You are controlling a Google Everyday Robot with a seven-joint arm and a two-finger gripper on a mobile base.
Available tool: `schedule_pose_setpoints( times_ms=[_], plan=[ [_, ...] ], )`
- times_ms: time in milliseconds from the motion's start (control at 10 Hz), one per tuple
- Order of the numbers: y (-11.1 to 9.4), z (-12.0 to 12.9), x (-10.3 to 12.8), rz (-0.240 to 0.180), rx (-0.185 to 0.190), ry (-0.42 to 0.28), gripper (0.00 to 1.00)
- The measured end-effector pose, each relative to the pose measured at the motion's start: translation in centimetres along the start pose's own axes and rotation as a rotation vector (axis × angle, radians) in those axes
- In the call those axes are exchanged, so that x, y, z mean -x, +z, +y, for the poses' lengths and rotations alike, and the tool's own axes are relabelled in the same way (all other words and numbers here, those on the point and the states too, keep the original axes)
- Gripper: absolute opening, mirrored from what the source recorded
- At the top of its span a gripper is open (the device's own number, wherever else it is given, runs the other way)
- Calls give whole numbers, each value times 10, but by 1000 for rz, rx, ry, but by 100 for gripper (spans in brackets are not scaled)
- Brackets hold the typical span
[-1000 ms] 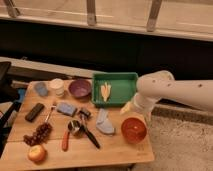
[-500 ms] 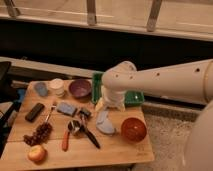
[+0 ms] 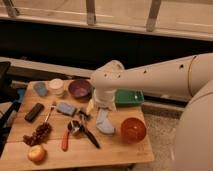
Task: Place sponge in paper cup
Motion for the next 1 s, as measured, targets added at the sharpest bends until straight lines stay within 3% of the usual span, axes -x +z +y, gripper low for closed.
schedule_pose_setpoints(
  times_ms=[200,500,700,1000],
  plan=[
    [-1,-8,-4,-4,-7,5,80],
    [-5,-30,-16,-30,27,-72,80],
    [-5,-26,-11,-50,54,-145,80],
    [2,16,16,-72,94,-314,80]
  ],
)
